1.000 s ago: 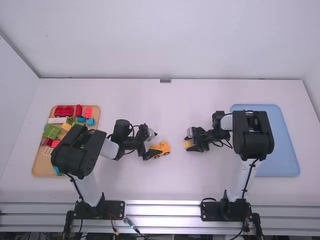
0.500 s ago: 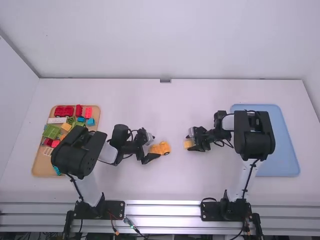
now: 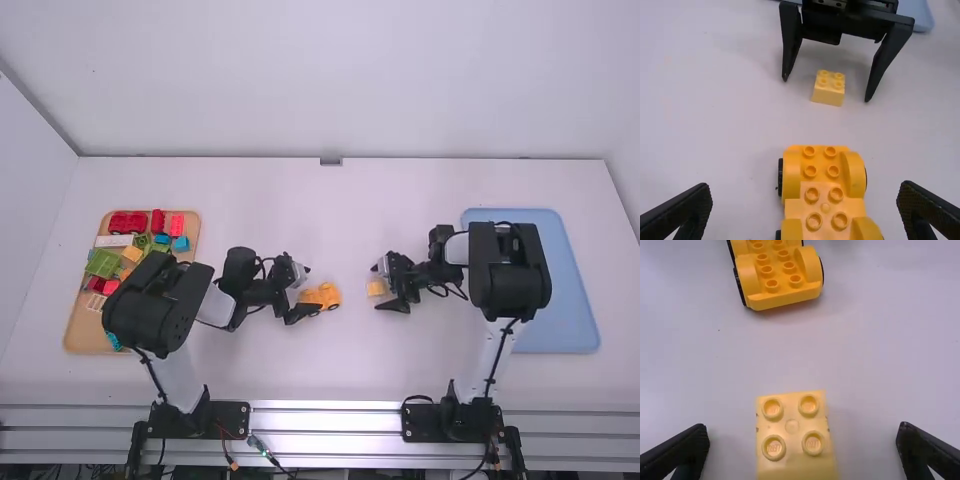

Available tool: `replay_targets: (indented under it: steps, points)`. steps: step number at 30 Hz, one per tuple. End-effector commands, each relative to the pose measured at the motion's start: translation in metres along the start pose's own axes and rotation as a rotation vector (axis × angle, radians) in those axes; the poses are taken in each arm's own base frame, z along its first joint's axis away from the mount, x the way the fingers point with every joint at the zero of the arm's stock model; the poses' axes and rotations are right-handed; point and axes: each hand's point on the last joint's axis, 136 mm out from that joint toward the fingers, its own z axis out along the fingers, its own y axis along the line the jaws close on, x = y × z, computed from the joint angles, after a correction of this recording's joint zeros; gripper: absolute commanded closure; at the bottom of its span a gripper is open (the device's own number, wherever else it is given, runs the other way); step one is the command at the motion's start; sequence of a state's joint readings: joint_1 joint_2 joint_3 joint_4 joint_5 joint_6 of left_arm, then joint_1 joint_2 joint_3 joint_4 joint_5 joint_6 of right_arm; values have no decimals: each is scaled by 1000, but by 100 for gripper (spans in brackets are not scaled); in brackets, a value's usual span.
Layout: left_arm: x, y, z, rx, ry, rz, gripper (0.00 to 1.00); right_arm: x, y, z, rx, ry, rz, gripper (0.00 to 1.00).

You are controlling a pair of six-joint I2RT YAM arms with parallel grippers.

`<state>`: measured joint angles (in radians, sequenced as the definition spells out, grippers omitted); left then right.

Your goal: Assemble lego blocks to make yellow taxi

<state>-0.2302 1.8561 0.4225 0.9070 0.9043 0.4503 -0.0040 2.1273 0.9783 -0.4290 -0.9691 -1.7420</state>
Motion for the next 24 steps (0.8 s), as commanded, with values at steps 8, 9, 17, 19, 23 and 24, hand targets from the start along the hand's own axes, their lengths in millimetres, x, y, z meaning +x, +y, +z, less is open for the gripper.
replay_targets:
  steps: [8,9,17,19,23,24]
  points:
    - [1,-7,2,31,2,-19,1,8,10,9,-38,30,4,1]
    - [1,-7,3,33,4,-15,1,8,10,10,-39,31,2,3]
    - [8,-11,2,43,22,29,1,12,7,10,-31,52,-15,48]
    - [7,-10,2,44,22,30,1,12,7,10,-33,51,-13,47]
    - [6,-10,3,45,20,30,1,12,5,10,-24,53,17,47]
    - [6,-10,3,45,21,31,1,12,3,10,-19,54,28,49]
